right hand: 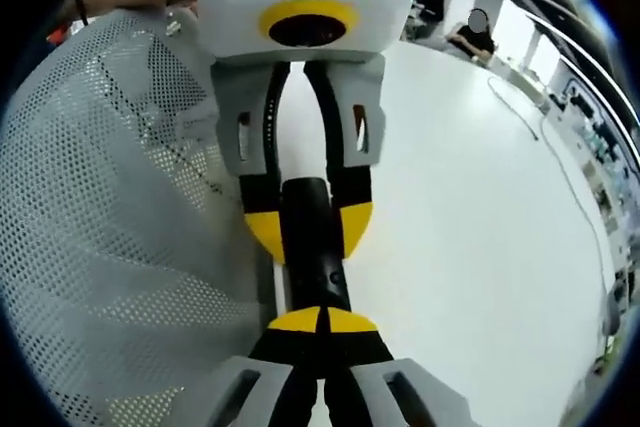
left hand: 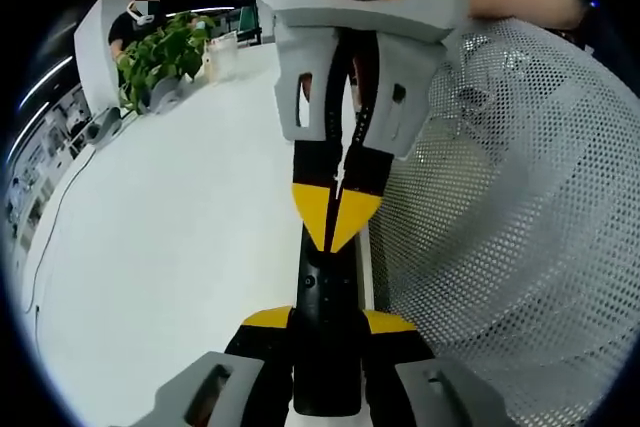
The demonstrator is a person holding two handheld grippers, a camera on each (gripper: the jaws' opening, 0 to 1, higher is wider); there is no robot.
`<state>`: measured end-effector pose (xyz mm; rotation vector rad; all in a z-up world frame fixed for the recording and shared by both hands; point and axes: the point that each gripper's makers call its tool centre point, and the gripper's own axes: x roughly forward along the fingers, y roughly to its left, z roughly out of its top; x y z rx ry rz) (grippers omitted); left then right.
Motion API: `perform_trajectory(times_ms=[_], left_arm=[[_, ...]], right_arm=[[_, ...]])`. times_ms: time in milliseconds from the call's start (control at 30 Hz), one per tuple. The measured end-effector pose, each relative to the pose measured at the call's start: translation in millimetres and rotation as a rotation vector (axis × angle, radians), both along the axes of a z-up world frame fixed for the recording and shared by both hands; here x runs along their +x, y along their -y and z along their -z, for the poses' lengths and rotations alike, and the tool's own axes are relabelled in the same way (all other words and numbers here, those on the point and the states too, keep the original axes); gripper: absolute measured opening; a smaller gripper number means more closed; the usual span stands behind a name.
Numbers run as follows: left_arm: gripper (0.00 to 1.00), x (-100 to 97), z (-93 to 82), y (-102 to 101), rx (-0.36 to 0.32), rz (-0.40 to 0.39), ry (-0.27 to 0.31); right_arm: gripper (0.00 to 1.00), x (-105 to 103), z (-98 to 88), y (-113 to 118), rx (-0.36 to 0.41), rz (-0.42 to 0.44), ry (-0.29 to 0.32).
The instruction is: Press the specified remote control buttons in sequence, fully releasing each button before pressing the next.
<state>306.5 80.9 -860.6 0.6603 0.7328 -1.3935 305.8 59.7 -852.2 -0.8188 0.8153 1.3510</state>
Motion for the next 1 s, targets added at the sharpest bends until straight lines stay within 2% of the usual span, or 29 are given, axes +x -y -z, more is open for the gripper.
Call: perform_trajectory(times_ms=[167,233,767,933,1000], left_arm=[[0.25,0.1,0.1,0,-0.001,-0.001,0.000],[0.25,0.0,0.1,0,0.000,-0.001,0.000],[0.25,0.1,0.1,0,-0.002,-0.004,-0.005],[0.25,0.3,0.2,0,-0.010,-0.008,-0.012],[0.25,0.2,-0.2,0,-0.015,-0.009,-0.013]], right_arm=[[0.00,1,-3.1,-2,0.006,0.007,0.010],[0.00,0,-4.3,-7,0.030,-0.001,0.002],[0.00,1,0.9,-8,-0.007,-0.053,0.050],[0.00,2,-0.4,-8,0.007,-0.030,0.033],[0.00,-1,-1.8,-11,0.002,-0.064,0.057]])
